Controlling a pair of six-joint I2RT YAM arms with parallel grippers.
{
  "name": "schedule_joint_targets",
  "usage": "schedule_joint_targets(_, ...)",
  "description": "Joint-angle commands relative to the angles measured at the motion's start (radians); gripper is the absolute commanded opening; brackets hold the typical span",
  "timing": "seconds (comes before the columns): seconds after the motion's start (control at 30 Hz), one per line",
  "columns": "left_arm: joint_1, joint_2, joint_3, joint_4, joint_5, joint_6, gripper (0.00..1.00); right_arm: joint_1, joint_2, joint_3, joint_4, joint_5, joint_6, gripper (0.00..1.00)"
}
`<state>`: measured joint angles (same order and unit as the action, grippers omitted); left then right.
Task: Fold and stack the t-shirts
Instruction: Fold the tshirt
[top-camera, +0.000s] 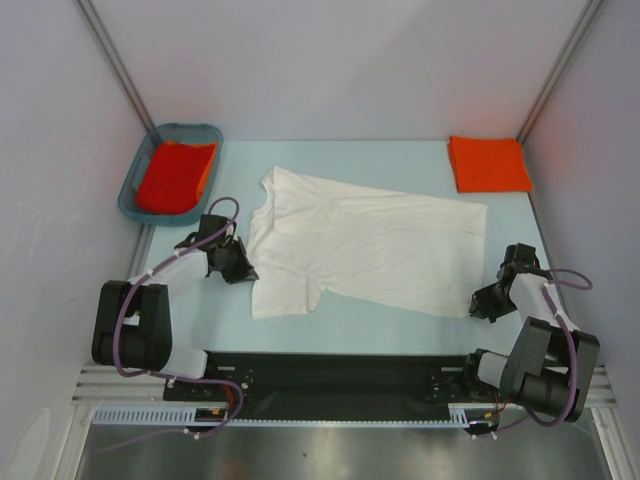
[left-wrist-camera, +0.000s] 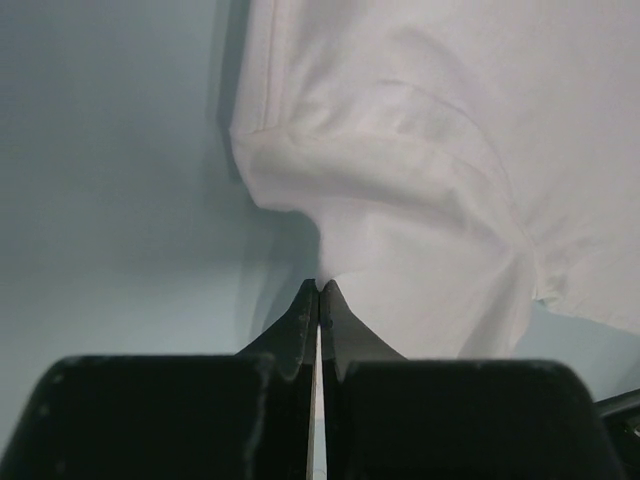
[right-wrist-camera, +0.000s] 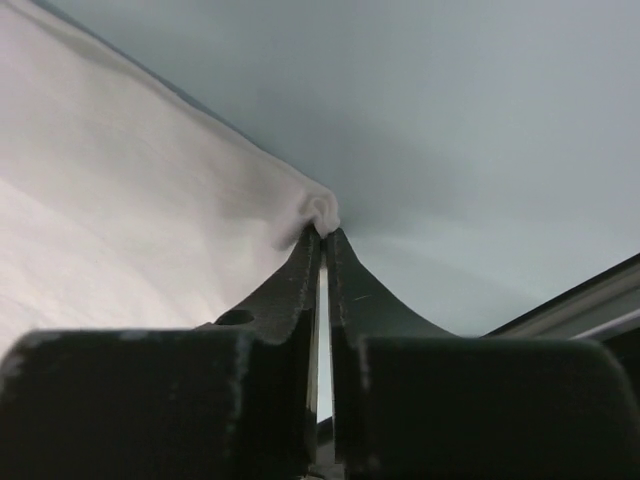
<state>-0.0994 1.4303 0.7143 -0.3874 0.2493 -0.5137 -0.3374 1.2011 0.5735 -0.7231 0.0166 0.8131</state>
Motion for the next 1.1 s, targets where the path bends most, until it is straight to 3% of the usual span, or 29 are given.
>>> schedule_joint_targets(0.0,0.01,-0.034,-0.01,0.007,0.019,0.023,0.0,-0.002,-0.014,0.017,-0.03,0.048,-0.008,0.01)
schedule_joint_targets(0.43,0.032,-0.146,0.01,-0.07,-0.033,-0.006,0.0,0.012,-0.087,0.124,-0.329,0.089,-0.031,0.0)
schedule_joint_targets(0.57,0.033,-0.186,0.013,-0.094,-0.038,-0.019,0.0,0.012,-0.051,0.129,-0.317,0.062,-0.055,0.0)
schedule_joint_targets(0.77,0.033,-0.214,-0.004,-0.091,-0.028,-0.028,0.0,0.014,0.046,0.095,-0.161,-0.067,-0.144,0.02)
schedule_joint_targets(1.07,0.033,-0.211,-0.027,-0.062,-0.015,-0.039,0.0,0.015,0.058,0.052,-0.156,-0.072,-0.126,0.1)
